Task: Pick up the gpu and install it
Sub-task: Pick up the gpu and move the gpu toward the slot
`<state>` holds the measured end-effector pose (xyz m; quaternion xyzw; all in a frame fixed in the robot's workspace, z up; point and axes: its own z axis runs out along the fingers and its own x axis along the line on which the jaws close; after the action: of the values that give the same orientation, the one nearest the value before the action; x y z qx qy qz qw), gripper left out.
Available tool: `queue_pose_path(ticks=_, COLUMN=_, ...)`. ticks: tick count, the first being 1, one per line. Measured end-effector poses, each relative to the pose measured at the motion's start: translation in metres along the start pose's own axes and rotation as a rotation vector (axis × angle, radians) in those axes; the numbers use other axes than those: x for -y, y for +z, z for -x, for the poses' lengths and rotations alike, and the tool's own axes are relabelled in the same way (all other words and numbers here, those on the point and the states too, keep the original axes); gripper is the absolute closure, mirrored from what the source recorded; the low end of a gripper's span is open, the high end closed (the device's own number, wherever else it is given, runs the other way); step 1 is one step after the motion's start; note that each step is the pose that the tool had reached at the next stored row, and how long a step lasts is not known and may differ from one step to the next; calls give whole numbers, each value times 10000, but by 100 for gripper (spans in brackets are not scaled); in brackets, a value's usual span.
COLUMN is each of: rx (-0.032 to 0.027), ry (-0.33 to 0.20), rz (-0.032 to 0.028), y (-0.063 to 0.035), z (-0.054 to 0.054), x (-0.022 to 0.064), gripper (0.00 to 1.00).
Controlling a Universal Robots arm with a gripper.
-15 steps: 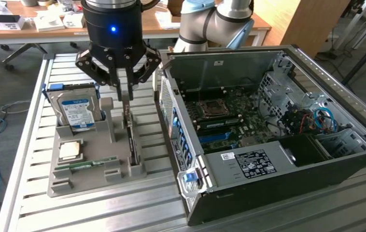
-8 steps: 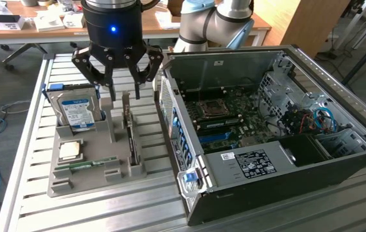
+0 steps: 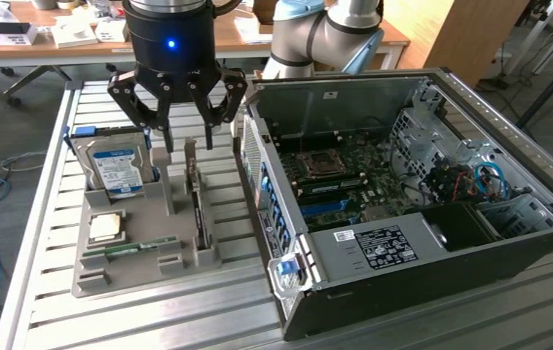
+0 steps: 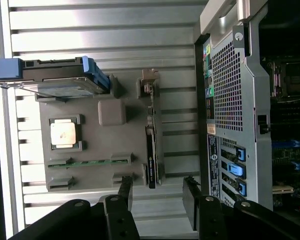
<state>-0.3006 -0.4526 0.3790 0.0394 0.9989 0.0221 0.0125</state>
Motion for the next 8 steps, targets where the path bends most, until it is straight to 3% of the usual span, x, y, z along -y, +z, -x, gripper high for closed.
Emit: queue_pose_path(ticks=8, rx=1, ry=0, rz=1, y=31, z=-1, x=1, gripper=47)
